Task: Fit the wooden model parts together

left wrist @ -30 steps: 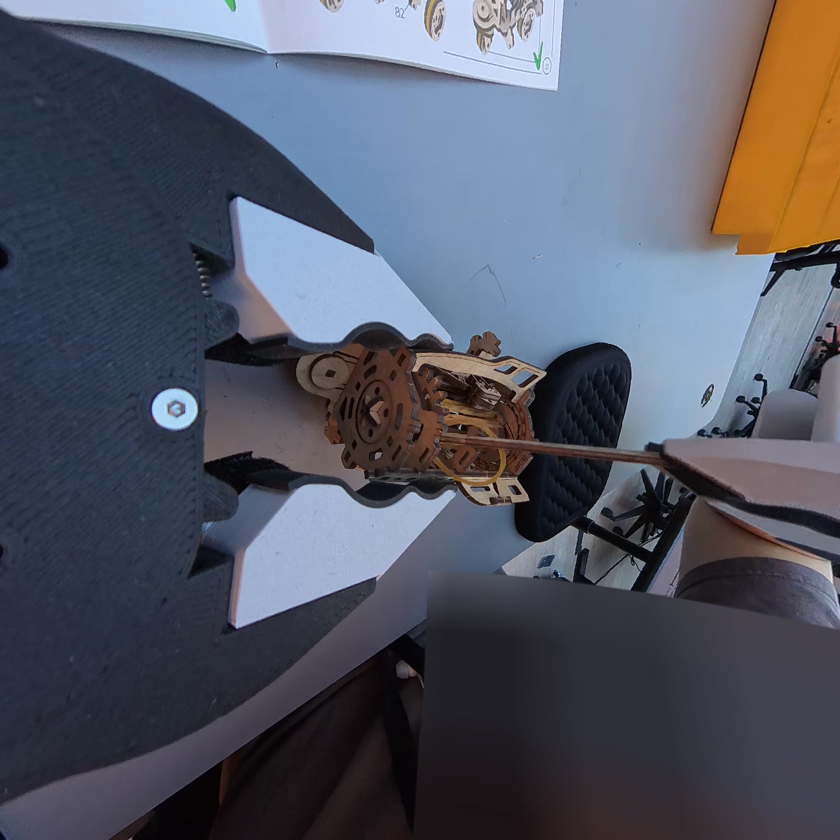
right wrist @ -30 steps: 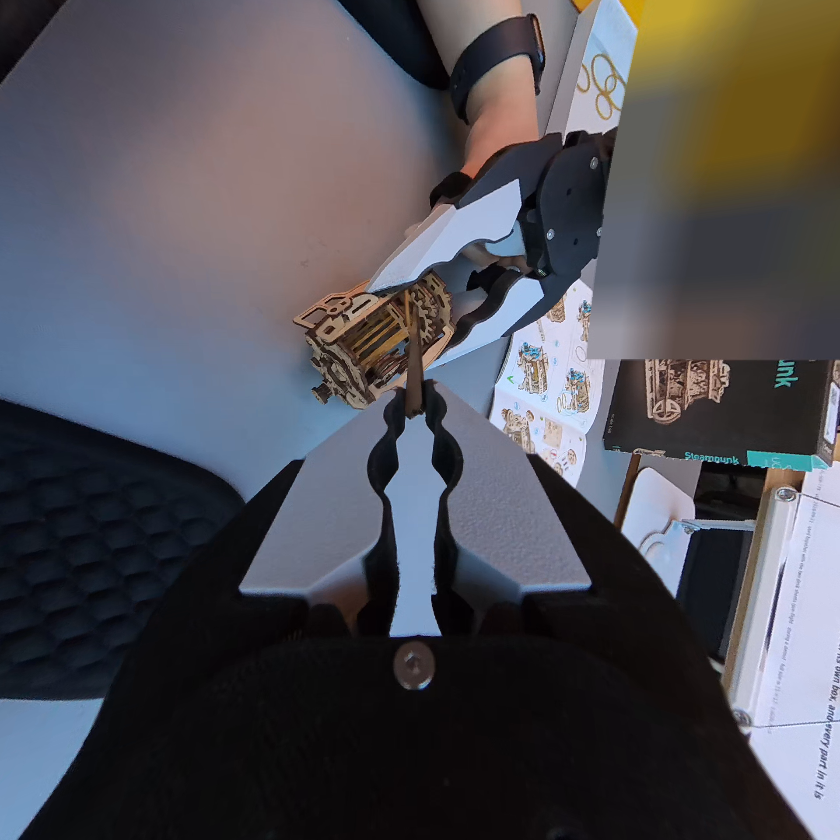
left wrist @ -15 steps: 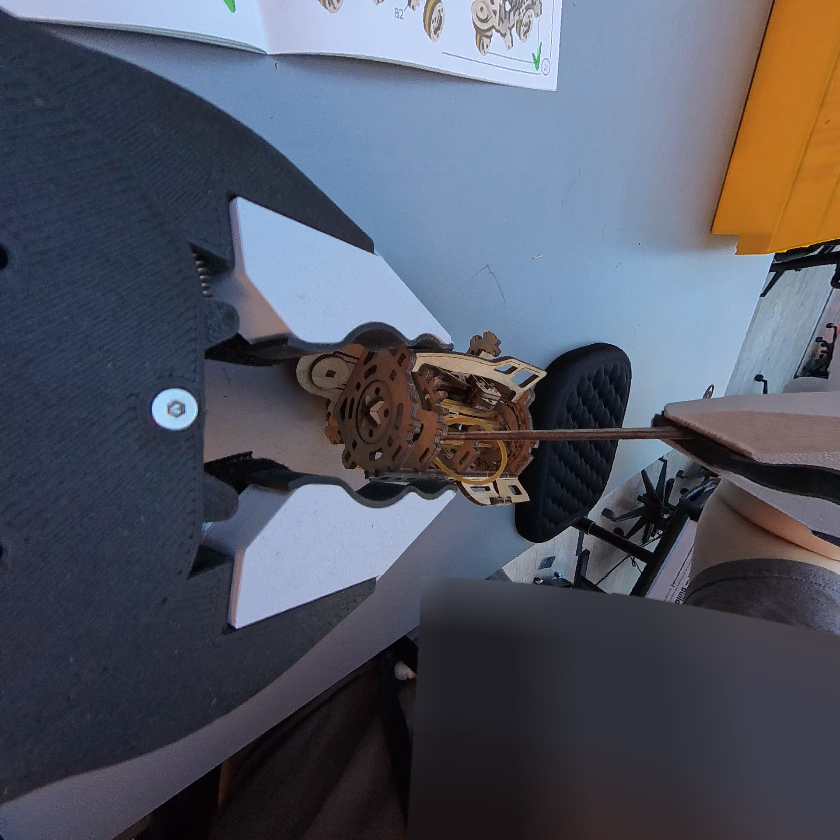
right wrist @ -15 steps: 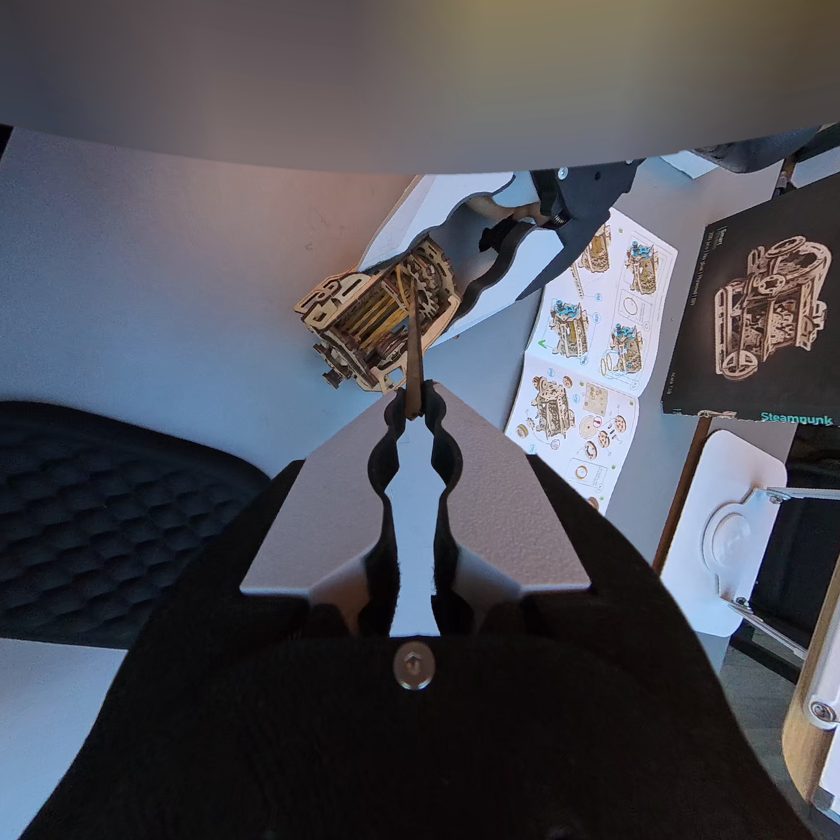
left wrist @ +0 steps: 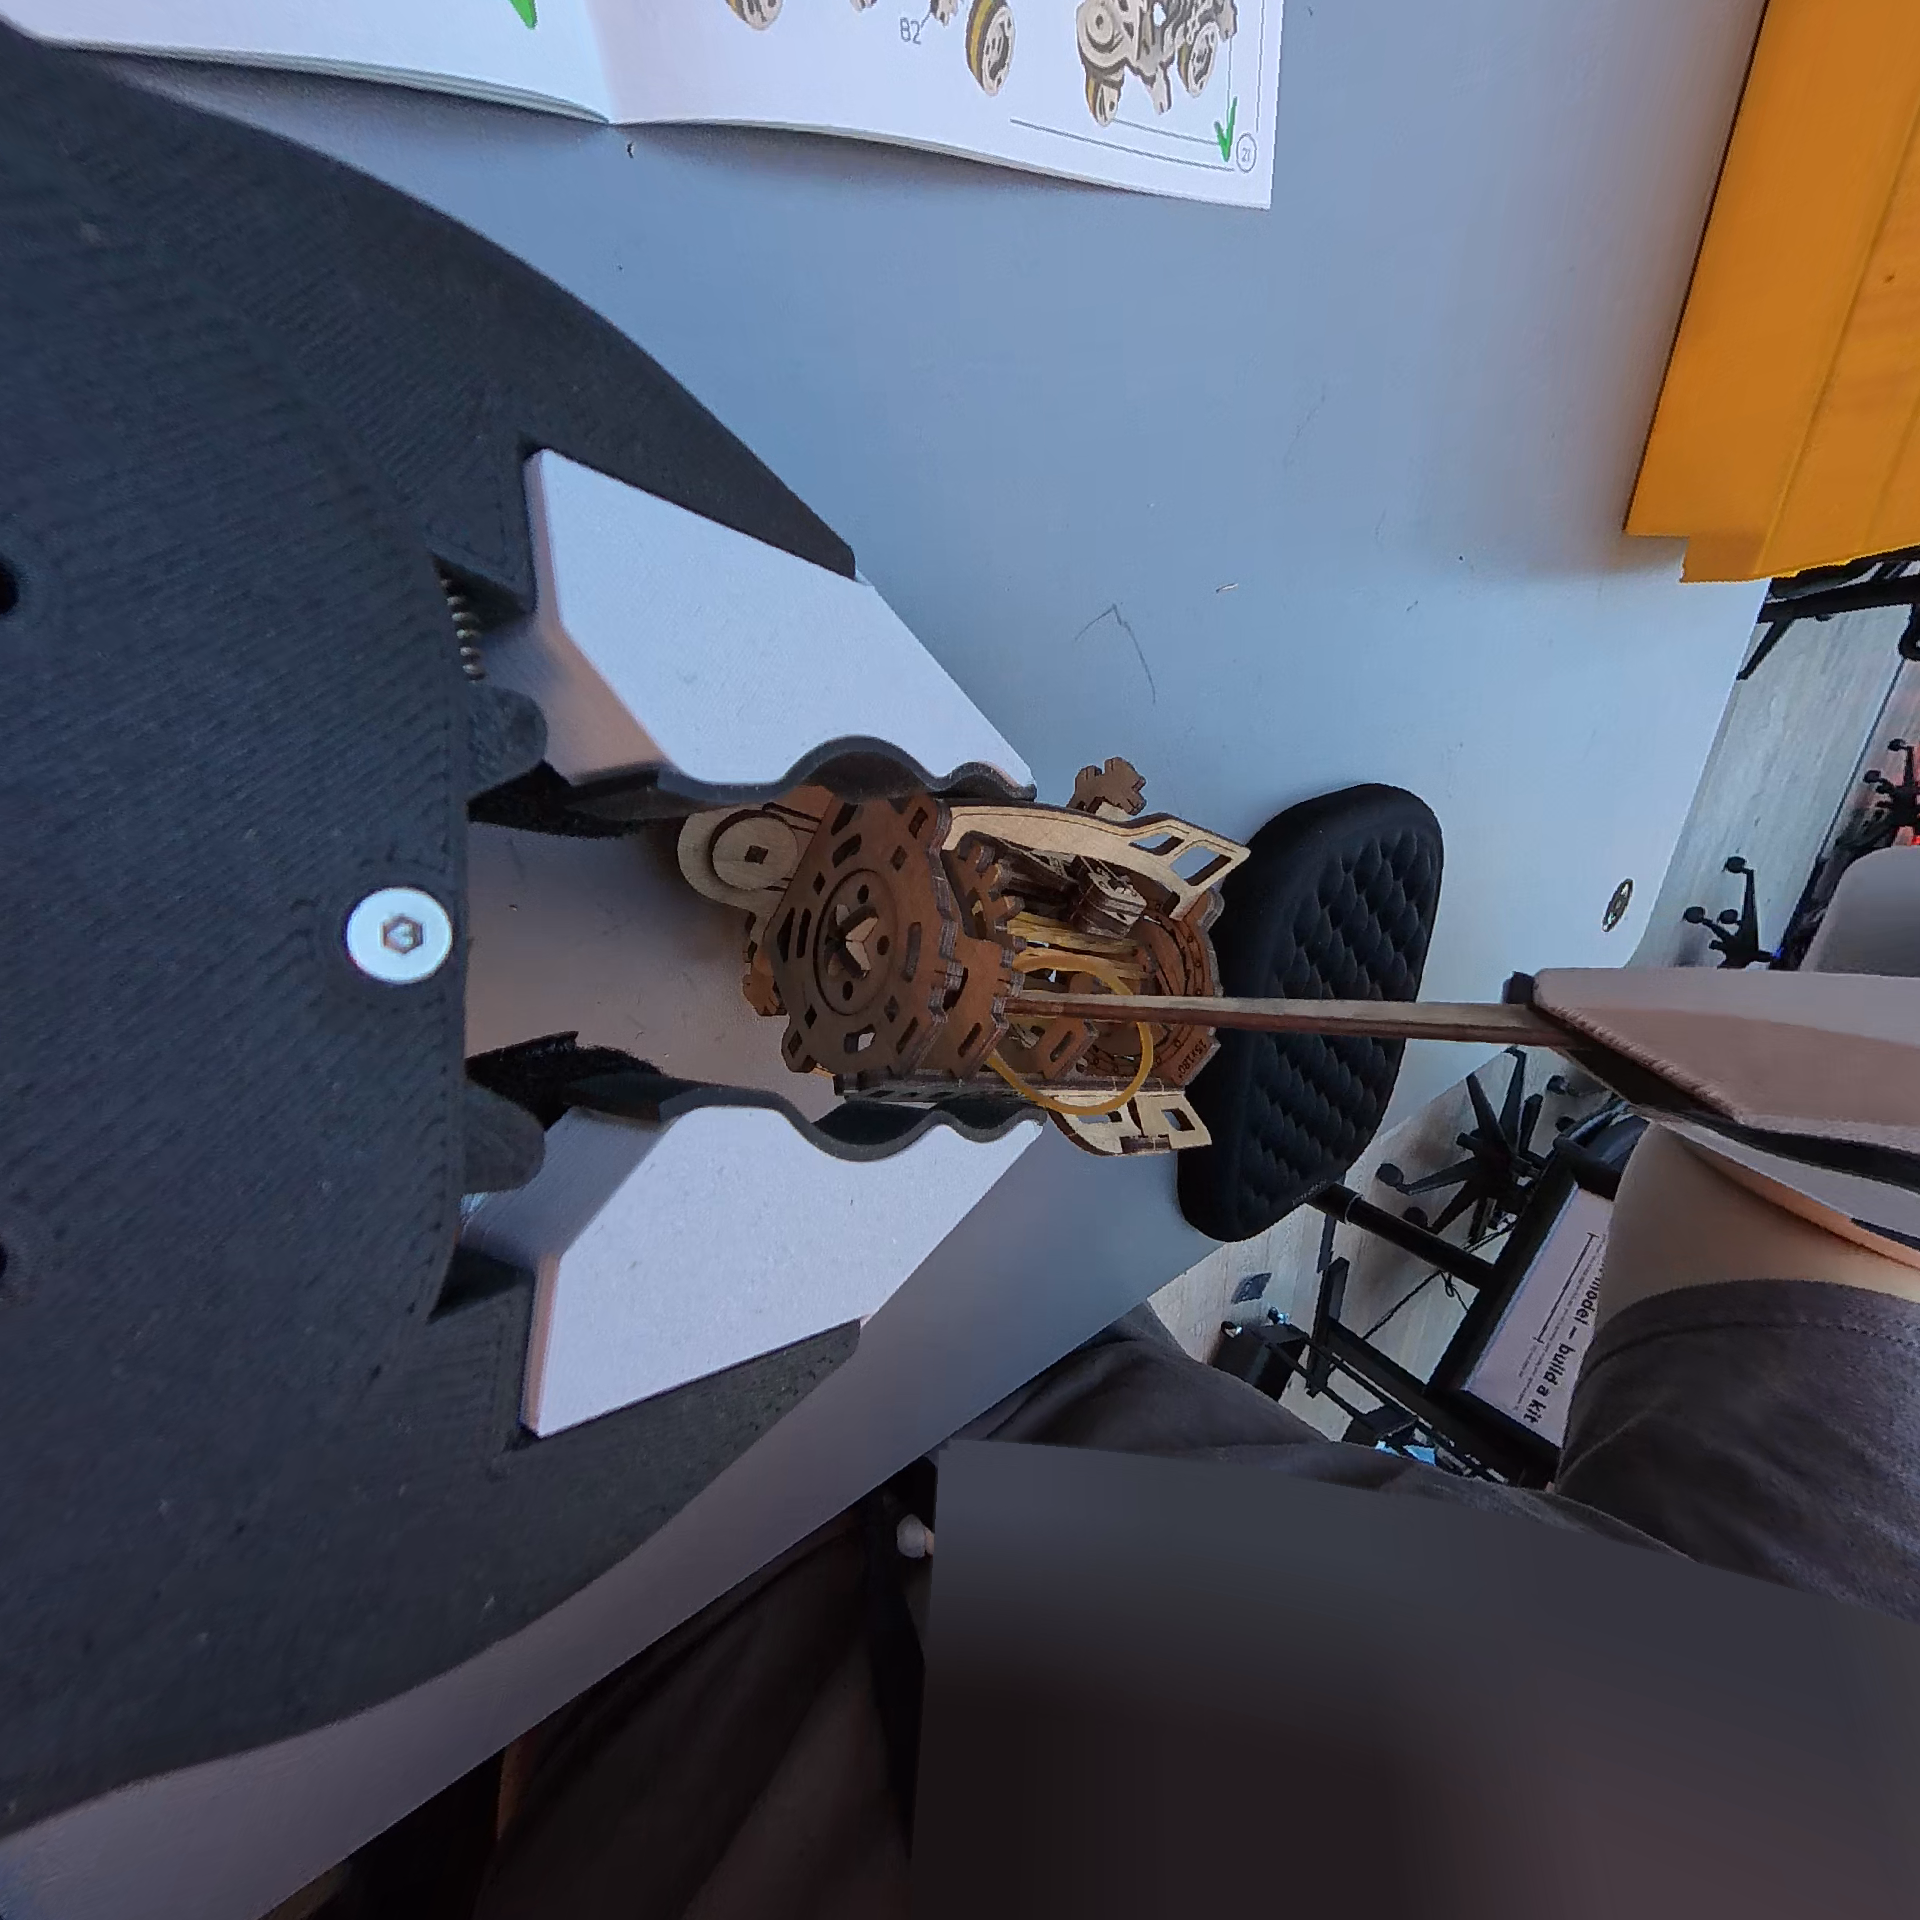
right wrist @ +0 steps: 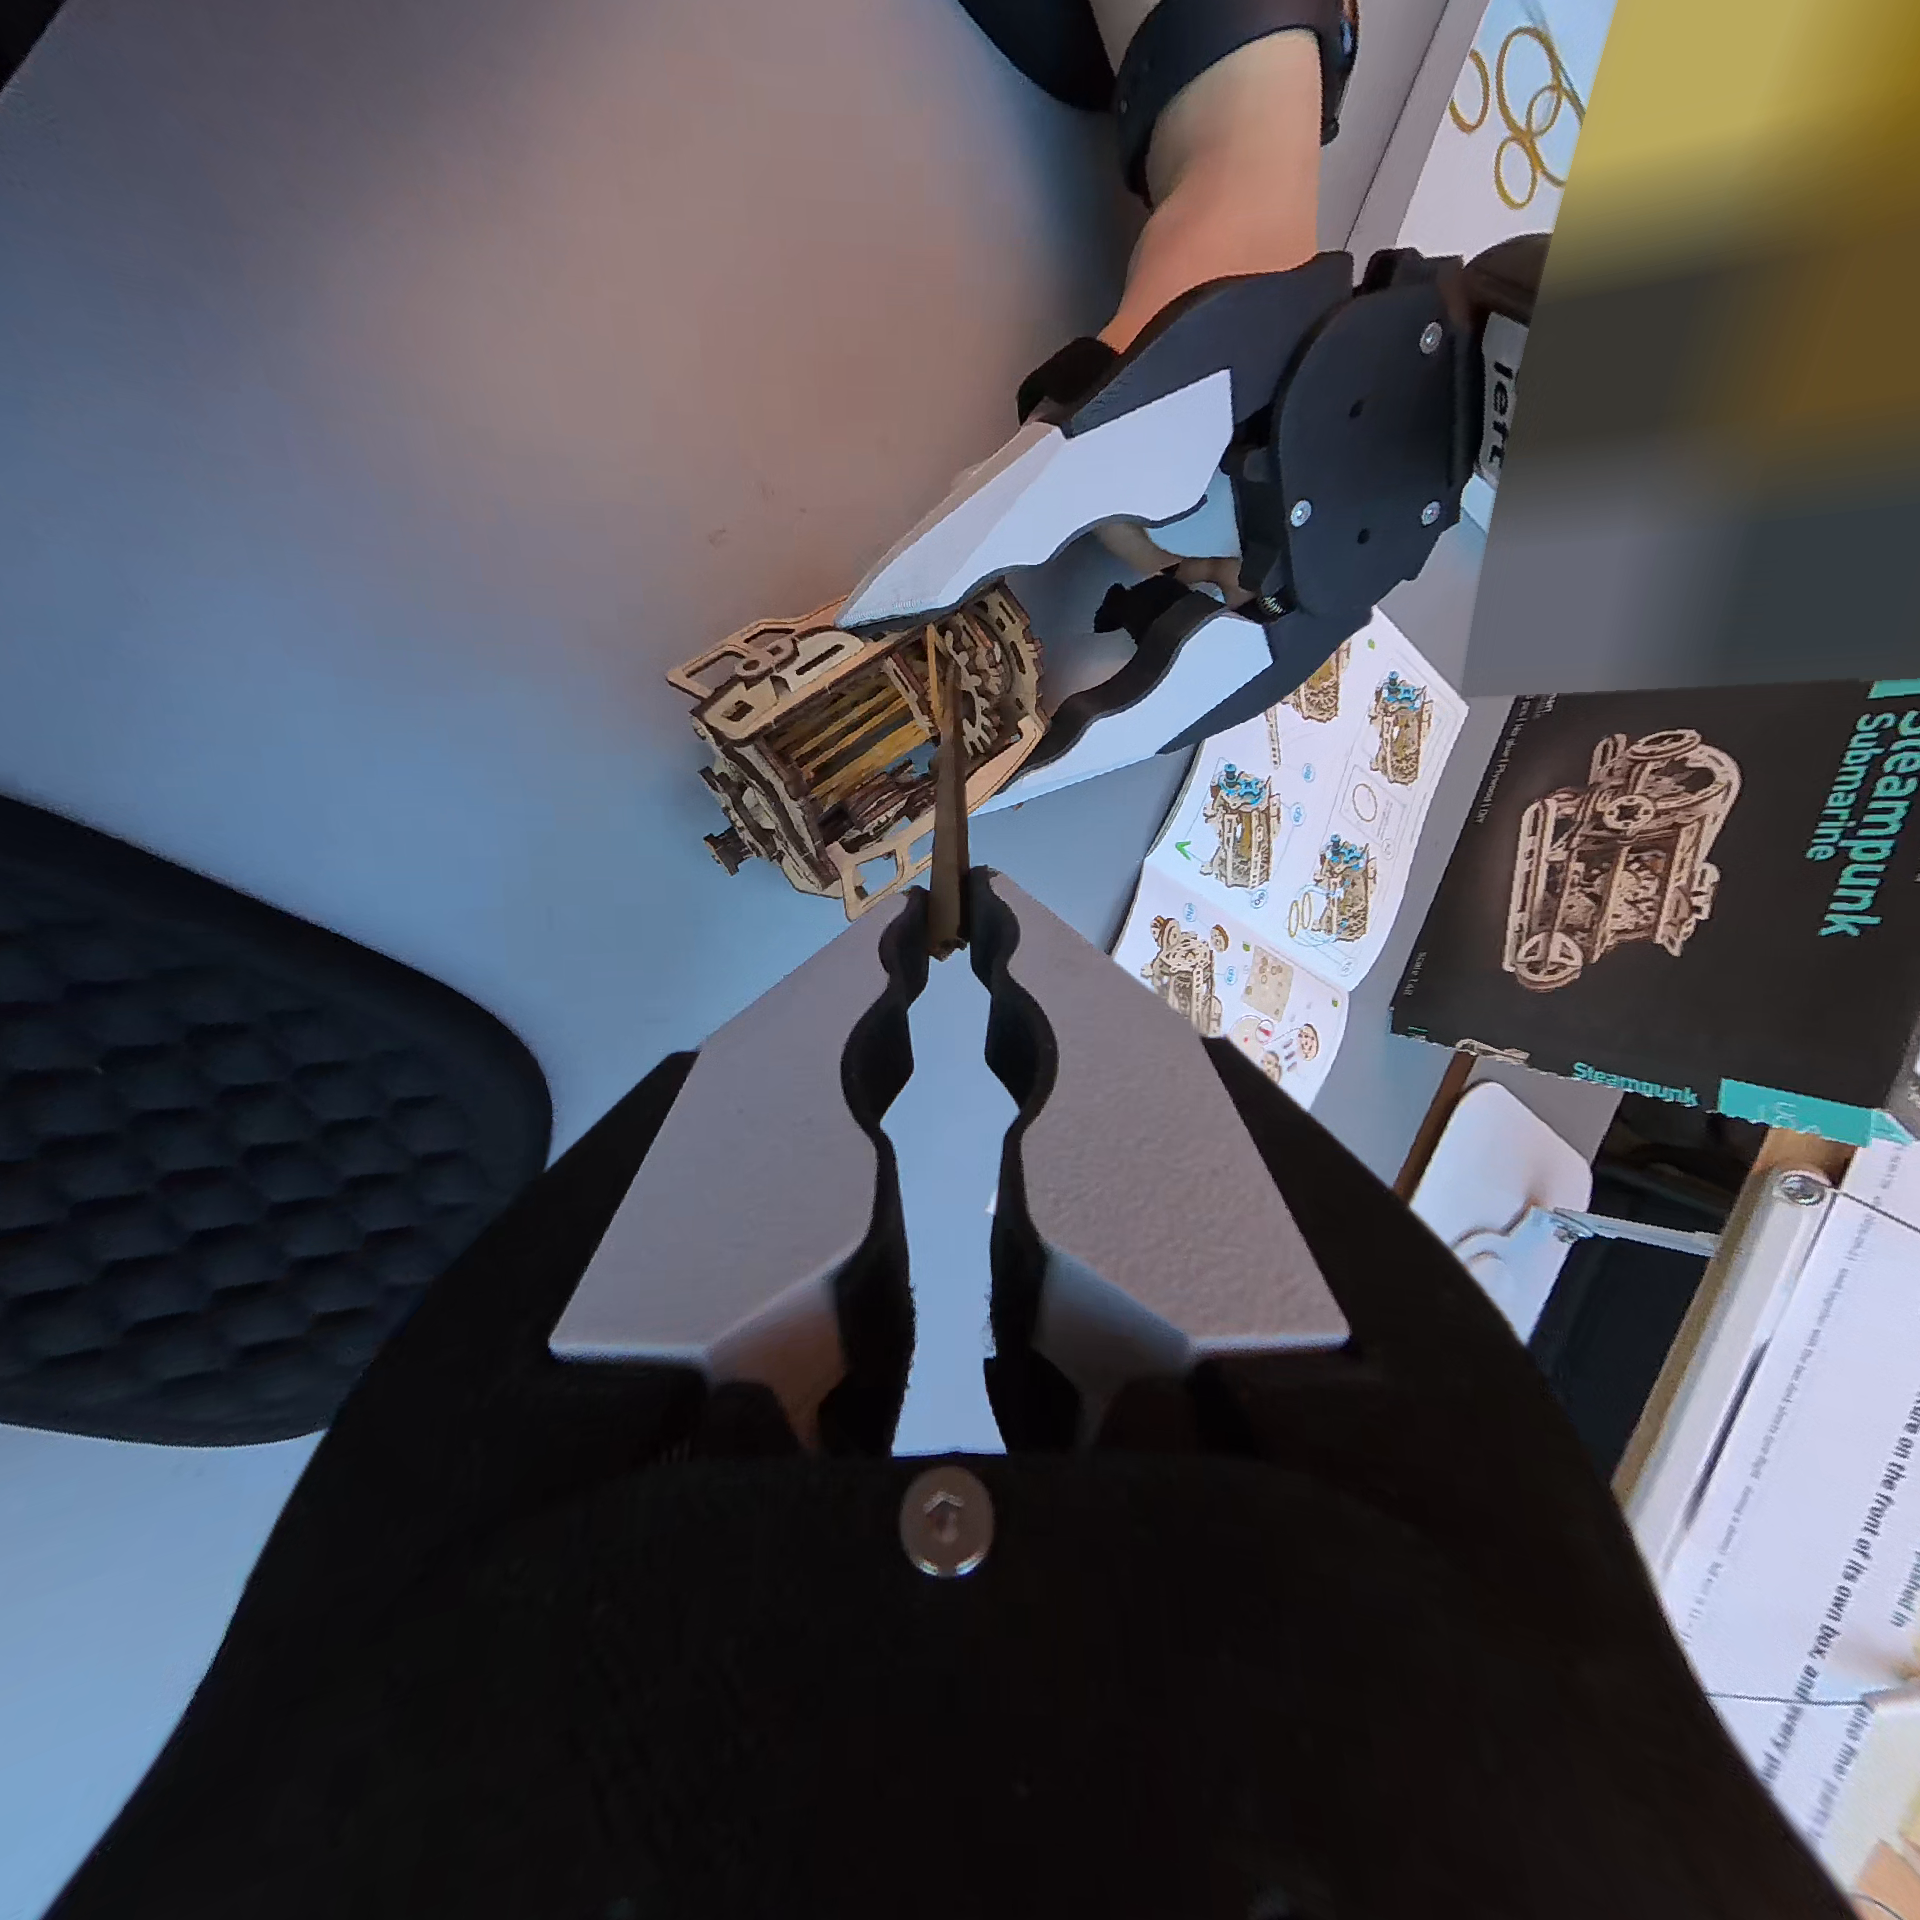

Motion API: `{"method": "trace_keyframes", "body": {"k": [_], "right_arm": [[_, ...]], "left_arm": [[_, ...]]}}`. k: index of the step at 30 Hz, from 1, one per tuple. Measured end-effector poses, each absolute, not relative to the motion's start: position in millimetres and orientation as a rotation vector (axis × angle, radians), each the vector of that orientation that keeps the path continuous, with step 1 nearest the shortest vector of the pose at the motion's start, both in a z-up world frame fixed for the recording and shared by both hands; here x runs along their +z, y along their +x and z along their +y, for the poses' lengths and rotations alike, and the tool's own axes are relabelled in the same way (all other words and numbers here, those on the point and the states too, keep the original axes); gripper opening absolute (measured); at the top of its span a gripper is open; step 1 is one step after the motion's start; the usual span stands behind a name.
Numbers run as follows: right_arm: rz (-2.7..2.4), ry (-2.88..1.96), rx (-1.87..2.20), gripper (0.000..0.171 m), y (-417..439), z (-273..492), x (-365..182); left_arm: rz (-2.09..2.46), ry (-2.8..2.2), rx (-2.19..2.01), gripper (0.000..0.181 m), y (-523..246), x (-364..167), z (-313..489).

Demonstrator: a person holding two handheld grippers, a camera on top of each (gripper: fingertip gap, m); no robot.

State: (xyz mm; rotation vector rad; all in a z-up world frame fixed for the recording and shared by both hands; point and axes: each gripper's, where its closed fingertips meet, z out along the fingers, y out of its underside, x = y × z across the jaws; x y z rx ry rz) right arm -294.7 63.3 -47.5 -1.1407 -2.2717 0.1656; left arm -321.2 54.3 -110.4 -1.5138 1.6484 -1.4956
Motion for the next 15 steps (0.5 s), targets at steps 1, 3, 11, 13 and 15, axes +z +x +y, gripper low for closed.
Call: {"method": "trace_keyframes", "body": {"k": [1, 3, 11, 13, 15], "right_arm": [[-2.276, -1.121, 0.145, 0.006, -294.5, 63.4, -47.6], [-2.284, -1.081, 0.091, 0.006, -294.1, 63.8, -47.6], [-2.299, -1.029, 0.016, 0.007, -293.2, 64.8, -47.9], [-2.302, -1.033, 0.014, 0.007, -293.5, 64.8, -47.2], [-2.297, -1.125, 0.066, 0.007, -292.4, 66.6, -48.2]], "left_arm": [[1.647, -1.515, -1.496, 0.055, -321.2, -110.4, 54.5], [1.643, -1.519, -1.498, 0.055, -321.0, -110.3, 55.1], [1.638, -1.526, -1.501, 0.055, -320.7, -110.4, 55.8], [1.635, -1.527, -1.498, 0.055, -320.6, -110.3, 56.1], [1.635, -1.527, -1.497, 0.055, -320.5, -110.4, 56.2]]}}
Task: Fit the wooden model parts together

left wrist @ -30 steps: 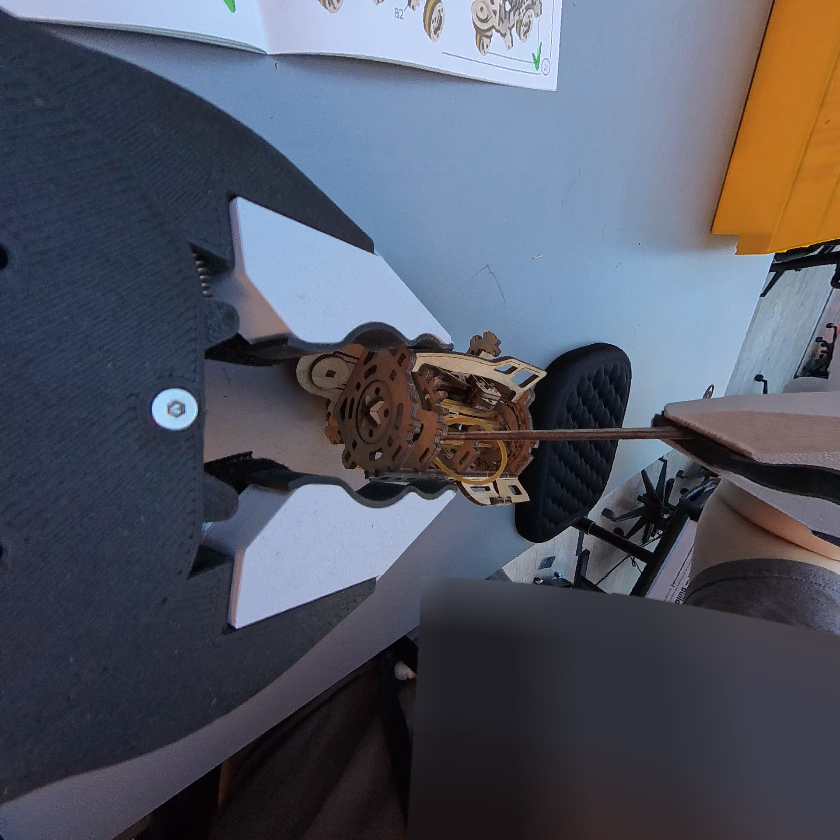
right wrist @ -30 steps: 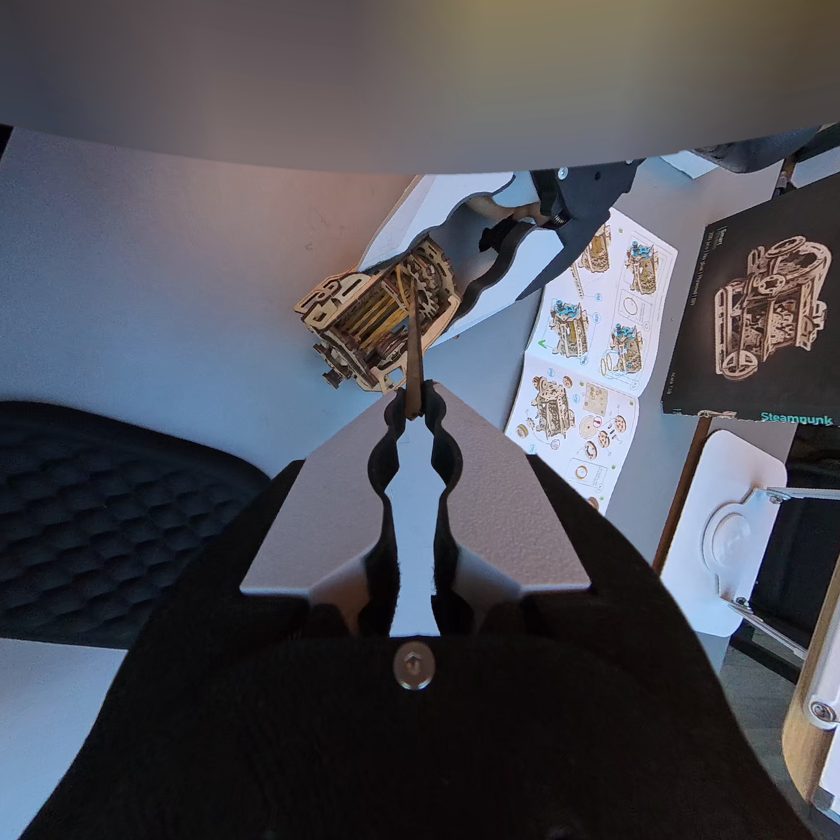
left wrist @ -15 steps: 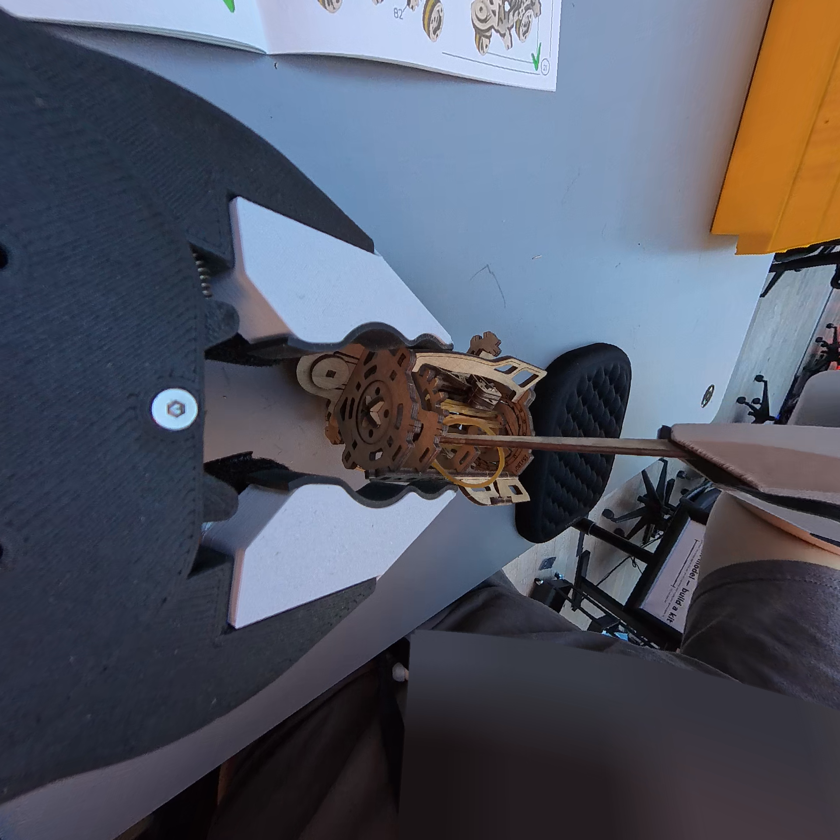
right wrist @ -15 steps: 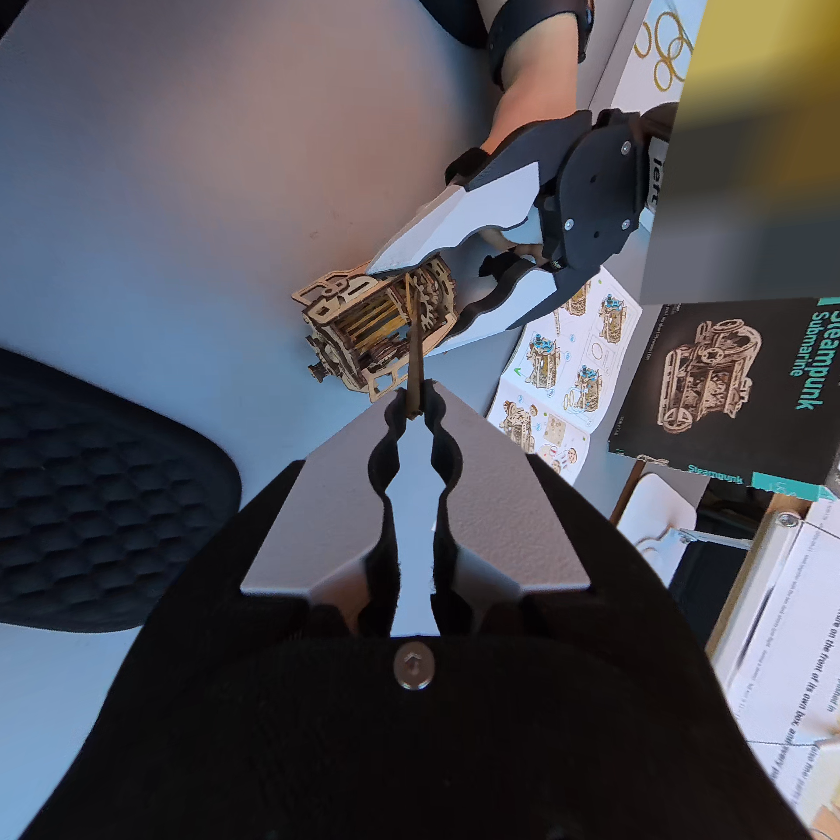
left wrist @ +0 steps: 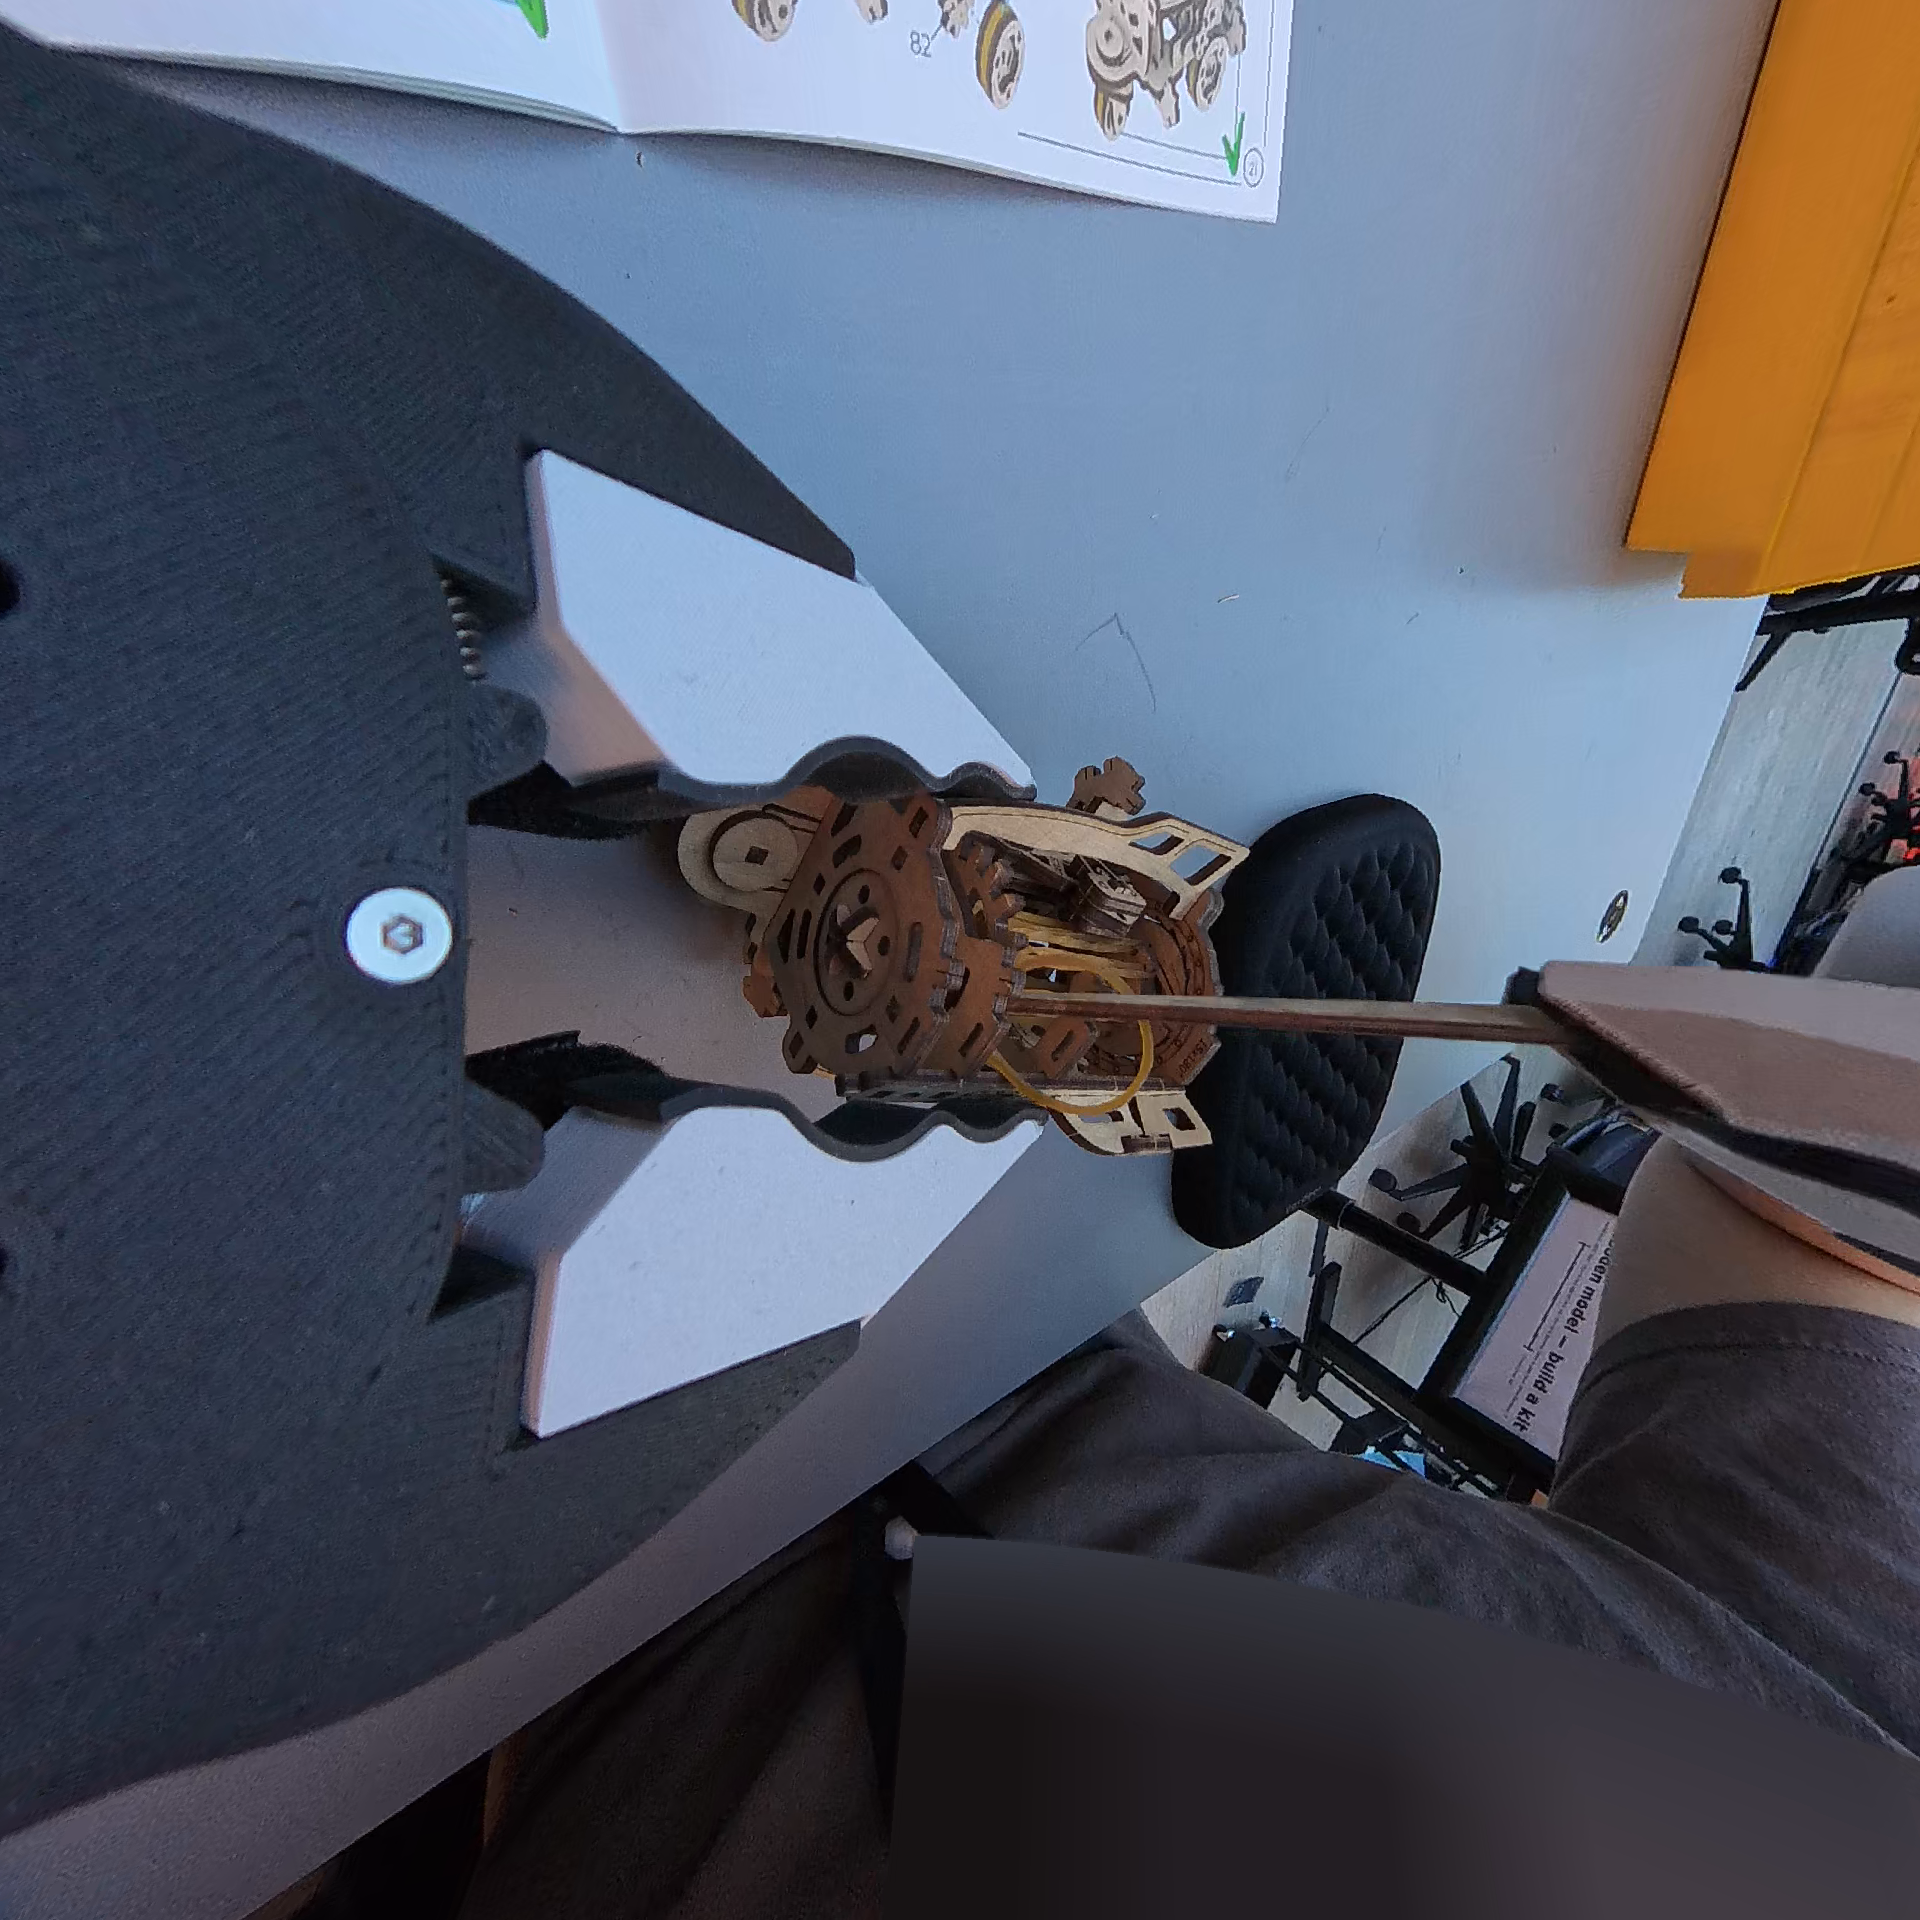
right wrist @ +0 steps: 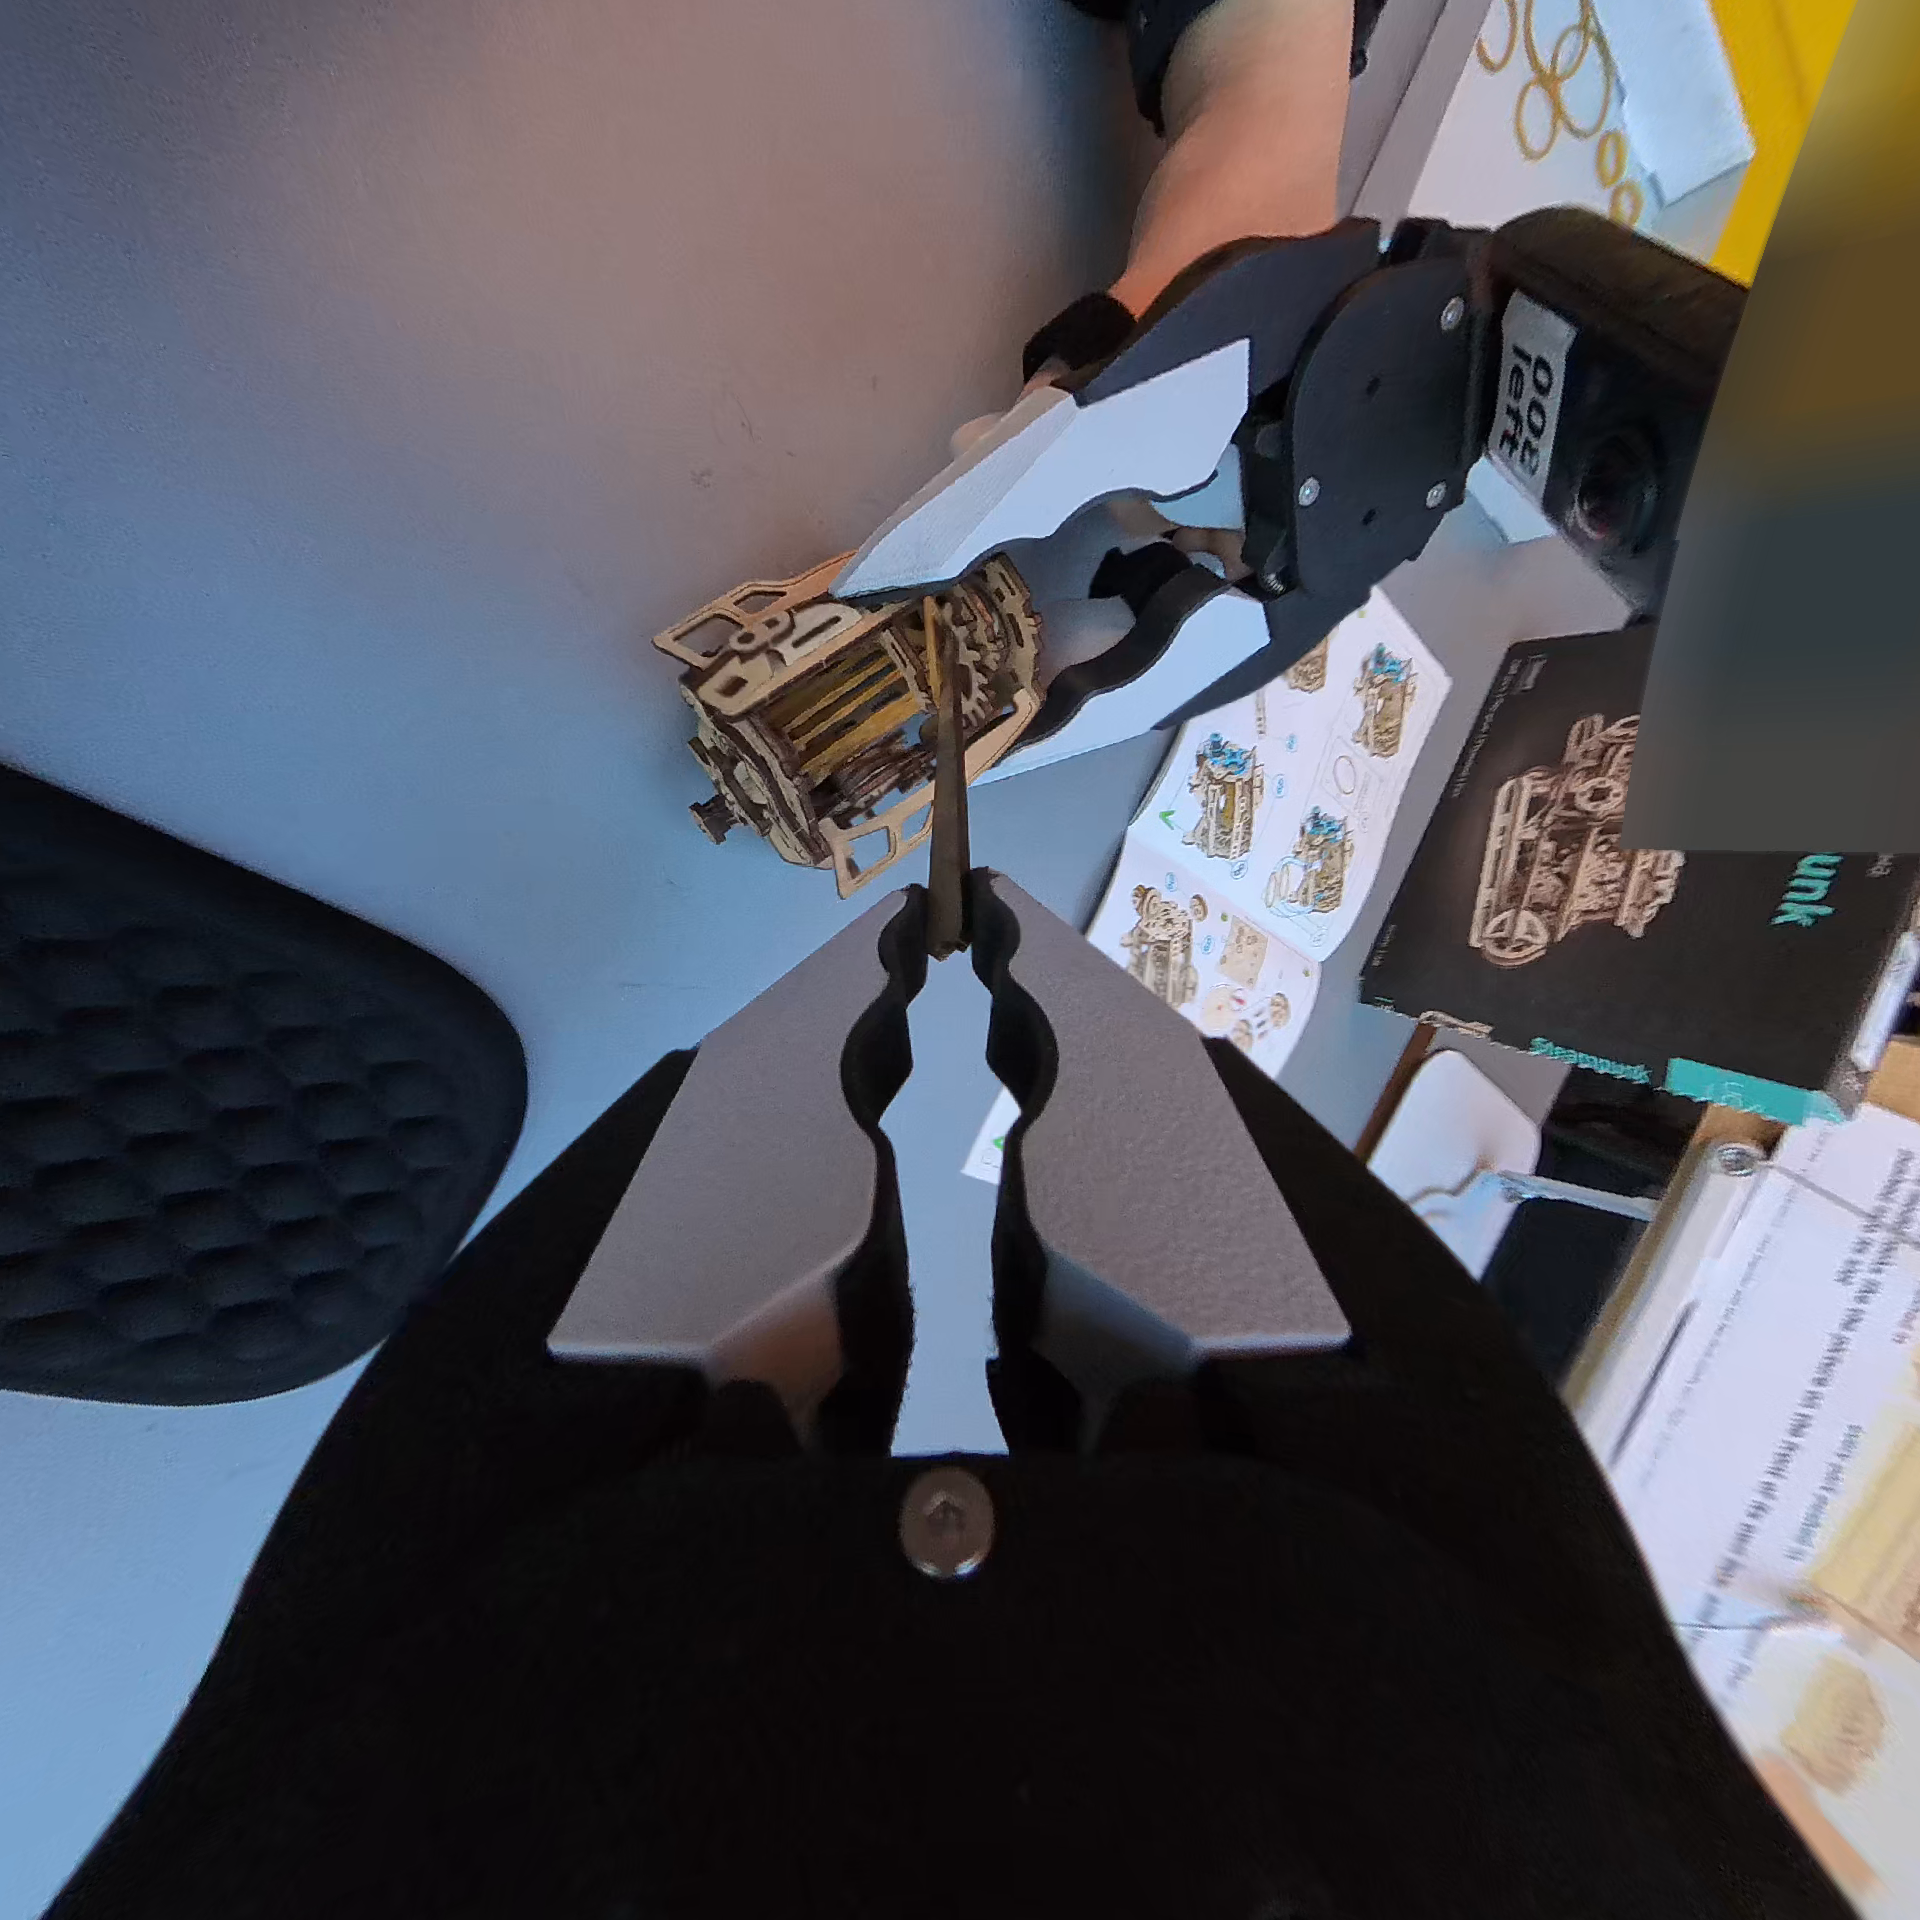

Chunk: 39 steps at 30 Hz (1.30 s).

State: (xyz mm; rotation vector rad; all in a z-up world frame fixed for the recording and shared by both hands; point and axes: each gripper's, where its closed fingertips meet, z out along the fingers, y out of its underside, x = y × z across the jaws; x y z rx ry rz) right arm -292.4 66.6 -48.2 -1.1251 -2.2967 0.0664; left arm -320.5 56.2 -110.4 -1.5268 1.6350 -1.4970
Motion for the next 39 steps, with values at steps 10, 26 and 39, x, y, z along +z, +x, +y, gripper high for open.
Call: {"method": "trace_keyframes", "body": {"k": [10, 26, 39], "right_arm": [[-2.31, -1.032, -0.01, 0.007, -291.5, 70.5, -48.8], [-2.308, -1.167, 0.05, 0.007, -294.4, 70.3, -44.0], [-2.241, -1.081, -0.021, 0.007, -286.3, 71.4, -50.6]], "left_arm": [[1.629, -1.534, -1.505, 0.055, -320.5, -110.1, 57.1], [1.599, -1.556, -1.514, 0.055, -320.0, -109.4, 60.7], [1.584, -1.579, -1.533, 0.055, -319.3, -109.6, 62.5]]}}
